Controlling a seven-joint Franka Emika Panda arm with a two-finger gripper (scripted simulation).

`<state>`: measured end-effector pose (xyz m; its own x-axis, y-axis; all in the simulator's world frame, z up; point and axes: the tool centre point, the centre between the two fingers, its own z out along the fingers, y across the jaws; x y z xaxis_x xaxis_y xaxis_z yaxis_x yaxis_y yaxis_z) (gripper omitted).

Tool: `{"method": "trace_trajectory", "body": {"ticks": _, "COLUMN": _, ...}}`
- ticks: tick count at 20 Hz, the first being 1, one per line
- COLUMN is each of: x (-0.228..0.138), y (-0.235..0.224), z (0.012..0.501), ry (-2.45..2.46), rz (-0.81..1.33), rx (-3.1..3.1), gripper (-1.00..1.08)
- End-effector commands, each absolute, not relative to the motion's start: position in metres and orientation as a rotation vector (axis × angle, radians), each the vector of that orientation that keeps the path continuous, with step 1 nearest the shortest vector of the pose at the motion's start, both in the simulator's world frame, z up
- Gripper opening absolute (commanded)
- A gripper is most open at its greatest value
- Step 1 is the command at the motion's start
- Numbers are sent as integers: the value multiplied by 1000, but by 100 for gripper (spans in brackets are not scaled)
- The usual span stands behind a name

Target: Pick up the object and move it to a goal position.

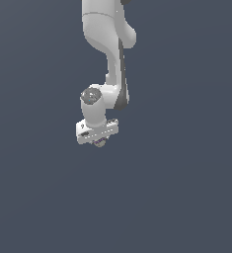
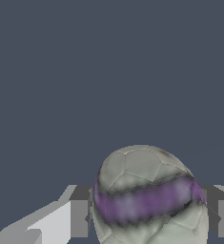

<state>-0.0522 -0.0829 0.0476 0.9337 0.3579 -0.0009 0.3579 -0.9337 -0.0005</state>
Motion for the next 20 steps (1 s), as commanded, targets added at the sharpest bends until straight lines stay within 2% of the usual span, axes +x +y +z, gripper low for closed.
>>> {"method": "trace_trajectory", "body": {"ticks": 1, "x": -48, "y": -103, "z": 54, "ry": -570, "rz": -1, "rx": -3090, "gripper": -100}}
{"method": "trace_trajectory", "body": {"ticks": 11, "x": -31, "y": -179, "z": 78, "ry": -571, "rz": -1, "rx": -3089, "gripper": -100}}
{"method": "trace_trajectory", "body": {"ticks": 20, "x": -28, "y": -188, "z": 80, "ry": -571, "rz": -1, "rx": -3089, "gripper": -100}}
